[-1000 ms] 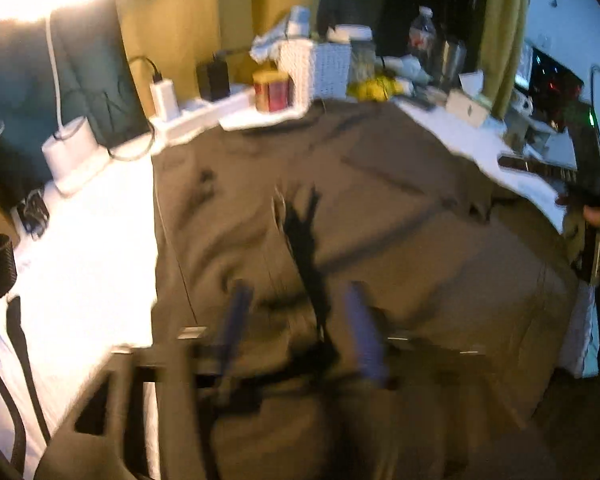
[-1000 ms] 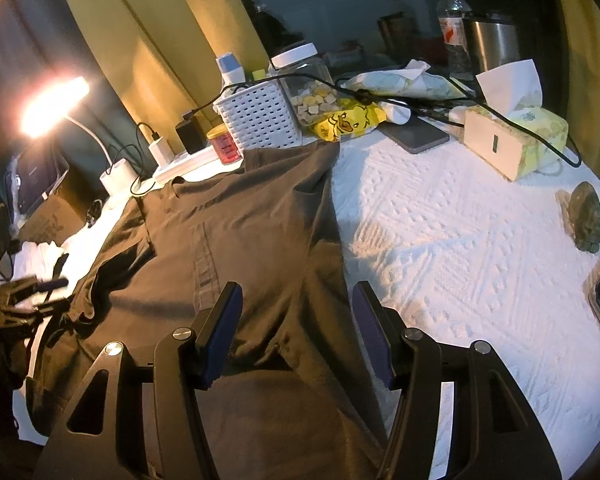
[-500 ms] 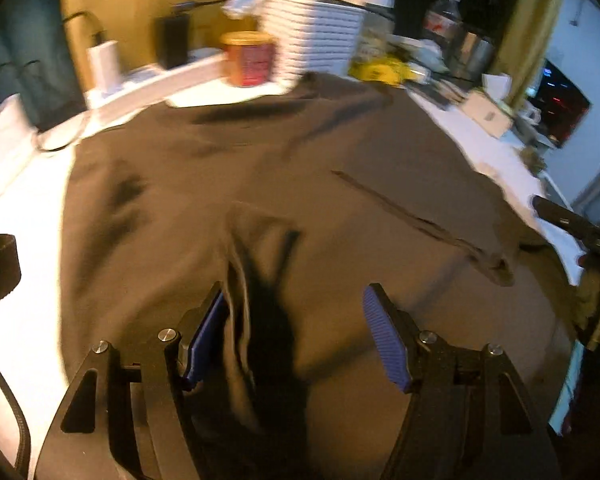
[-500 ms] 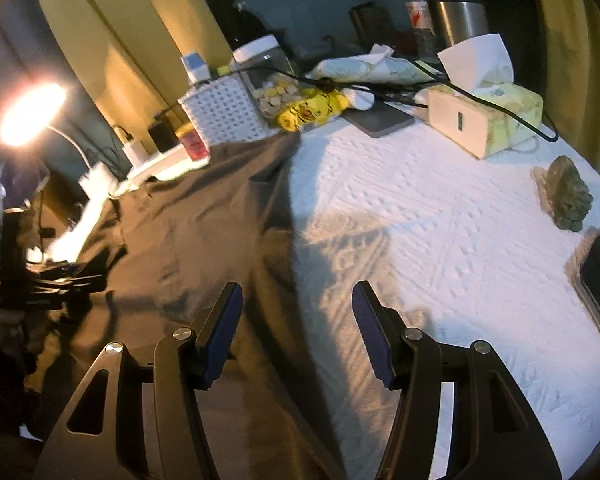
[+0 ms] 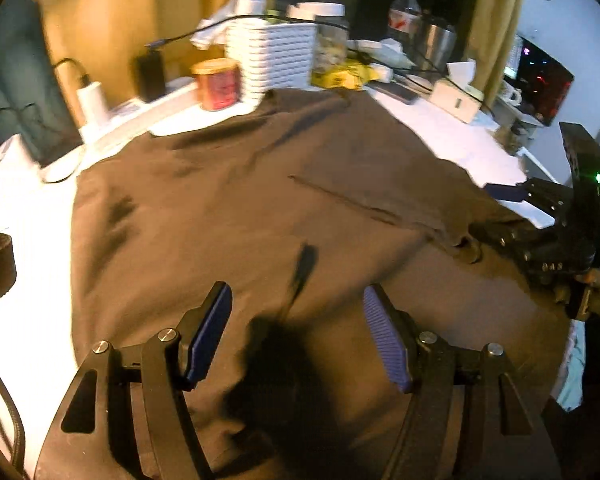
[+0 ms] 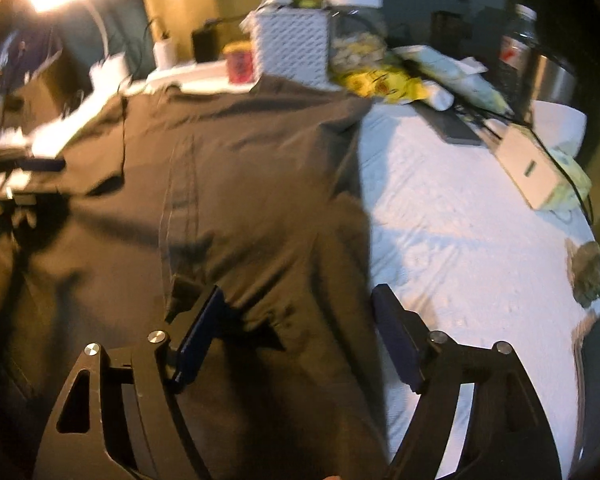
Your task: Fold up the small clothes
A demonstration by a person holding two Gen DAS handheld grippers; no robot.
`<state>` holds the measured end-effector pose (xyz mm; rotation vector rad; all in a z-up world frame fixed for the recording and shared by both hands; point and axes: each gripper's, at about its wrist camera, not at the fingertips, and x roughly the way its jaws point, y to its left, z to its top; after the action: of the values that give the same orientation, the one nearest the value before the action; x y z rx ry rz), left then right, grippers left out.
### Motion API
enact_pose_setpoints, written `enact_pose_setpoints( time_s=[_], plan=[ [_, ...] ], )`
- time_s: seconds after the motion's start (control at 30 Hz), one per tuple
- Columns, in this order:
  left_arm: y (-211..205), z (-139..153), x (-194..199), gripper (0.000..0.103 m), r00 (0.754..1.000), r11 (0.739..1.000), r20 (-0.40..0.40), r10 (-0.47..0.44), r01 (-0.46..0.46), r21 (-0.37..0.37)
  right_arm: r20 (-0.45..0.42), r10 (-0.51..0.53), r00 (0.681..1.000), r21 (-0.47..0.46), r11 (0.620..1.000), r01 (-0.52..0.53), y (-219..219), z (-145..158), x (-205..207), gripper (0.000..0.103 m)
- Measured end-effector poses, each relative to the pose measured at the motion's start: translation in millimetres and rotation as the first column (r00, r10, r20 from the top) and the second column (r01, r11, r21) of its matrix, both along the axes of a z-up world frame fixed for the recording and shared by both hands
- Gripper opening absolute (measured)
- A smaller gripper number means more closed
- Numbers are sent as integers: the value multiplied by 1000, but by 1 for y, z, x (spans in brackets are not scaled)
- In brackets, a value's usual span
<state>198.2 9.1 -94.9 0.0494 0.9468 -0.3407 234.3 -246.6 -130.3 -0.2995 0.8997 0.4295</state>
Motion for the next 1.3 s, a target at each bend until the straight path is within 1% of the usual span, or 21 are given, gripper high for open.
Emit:
enact_pose_setpoints(
  time_s=[0.23,0.37,0.5,0.63,0.97,1.3],
  plan=[
    [21,-10,-18,68,998,998,-5,62,-62,28,24,2,1000,-48,999,-1,6,2,-9,79],
    [28,-12,-29,68,997,997,1,81,-81,14,21,-2,1000,-66,998,4,7,3,-13,79],
    [34,-11,-40,68,995,995,11,103,-103,8,6,-25,1000,-45,999,25,1,4,-20,79],
    [41,-7,-49,68,992,993,31,121,-121,6,13,-59,998,-30,998,59,-7,8,-29,79],
    [55,5,-76,68,985,988,78,155,-156,6,53,-81,995,-19,996,82,-10,24,-51,79],
    [63,9,-119,68,975,981,111,191,-192,-1,91,-97,991,-4,995,98,-17,37,-84,79]
  ],
)
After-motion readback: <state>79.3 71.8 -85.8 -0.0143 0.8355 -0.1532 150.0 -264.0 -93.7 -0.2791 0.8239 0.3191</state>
